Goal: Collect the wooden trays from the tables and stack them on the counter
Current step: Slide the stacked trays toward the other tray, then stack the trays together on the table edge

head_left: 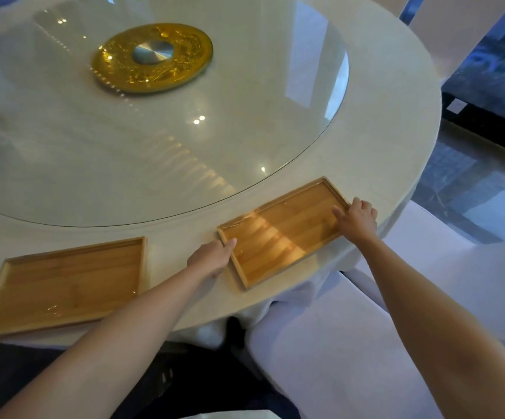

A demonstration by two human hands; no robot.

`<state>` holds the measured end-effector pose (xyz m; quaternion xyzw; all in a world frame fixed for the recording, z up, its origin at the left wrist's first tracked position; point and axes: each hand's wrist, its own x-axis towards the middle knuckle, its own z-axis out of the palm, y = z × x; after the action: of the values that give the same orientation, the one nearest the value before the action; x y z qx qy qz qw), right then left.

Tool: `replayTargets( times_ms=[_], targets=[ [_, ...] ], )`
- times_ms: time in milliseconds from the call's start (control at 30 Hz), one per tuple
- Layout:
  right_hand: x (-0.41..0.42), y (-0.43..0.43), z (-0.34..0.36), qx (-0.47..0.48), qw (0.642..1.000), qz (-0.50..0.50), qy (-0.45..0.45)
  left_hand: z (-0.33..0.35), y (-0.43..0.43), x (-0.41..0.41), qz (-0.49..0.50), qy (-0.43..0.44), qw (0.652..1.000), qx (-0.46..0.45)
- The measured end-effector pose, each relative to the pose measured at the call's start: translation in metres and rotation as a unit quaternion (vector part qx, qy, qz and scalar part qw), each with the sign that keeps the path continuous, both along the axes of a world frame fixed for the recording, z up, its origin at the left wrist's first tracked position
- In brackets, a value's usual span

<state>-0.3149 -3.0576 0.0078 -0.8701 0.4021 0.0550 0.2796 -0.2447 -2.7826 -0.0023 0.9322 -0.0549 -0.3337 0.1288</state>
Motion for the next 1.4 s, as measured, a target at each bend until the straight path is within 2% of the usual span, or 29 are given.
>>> replayTargets(
  times_ms=[133,467,567,667,833,967,1133,1267,1400],
  targets=[
    [0.004,-0.005,-0.008,0.010,0.999,-0.017,0.026,-0.001,-0.010,0.000,0.013,0.007,1.000,-0.007],
    [0.000,0.001,-0.006,0.001,0.999,-0.019,0.042,-0.002,-0.003,-0.003,0.042,-0.052,0.997,-0.029],
    [-0.004,0.014,-0.005,0.020,0.999,-0.026,0.022,0.004,0.006,0.003,0.072,-0.073,0.993,-0.050],
    [-0.005,0.030,-0.001,0.085,0.995,-0.038,-0.039,0.009,0.022,0.013,0.089,-0.120,0.987,-0.061],
    [0.006,0.074,0.017,0.142,0.983,-0.035,-0.115,0.021,0.072,0.031,0.091,-0.192,0.975,-0.068],
    [0.023,0.125,0.032,0.188,0.973,-0.017,-0.135,0.033,0.132,0.047,0.138,-0.210,0.964,-0.083],
    [0.040,0.203,0.041,0.256,0.957,0.047,-0.130,0.046,0.220,0.063,0.153,-0.199,0.964,-0.086],
    [0.047,0.258,0.040,0.246,0.958,0.101,-0.108,0.050,0.281,0.065,0.151,-0.196,0.967,-0.067],
    [0.048,0.302,0.035,0.210,0.963,0.150,-0.082,0.046,0.324,0.068,0.125,-0.192,0.973,-0.009]
  ],
)
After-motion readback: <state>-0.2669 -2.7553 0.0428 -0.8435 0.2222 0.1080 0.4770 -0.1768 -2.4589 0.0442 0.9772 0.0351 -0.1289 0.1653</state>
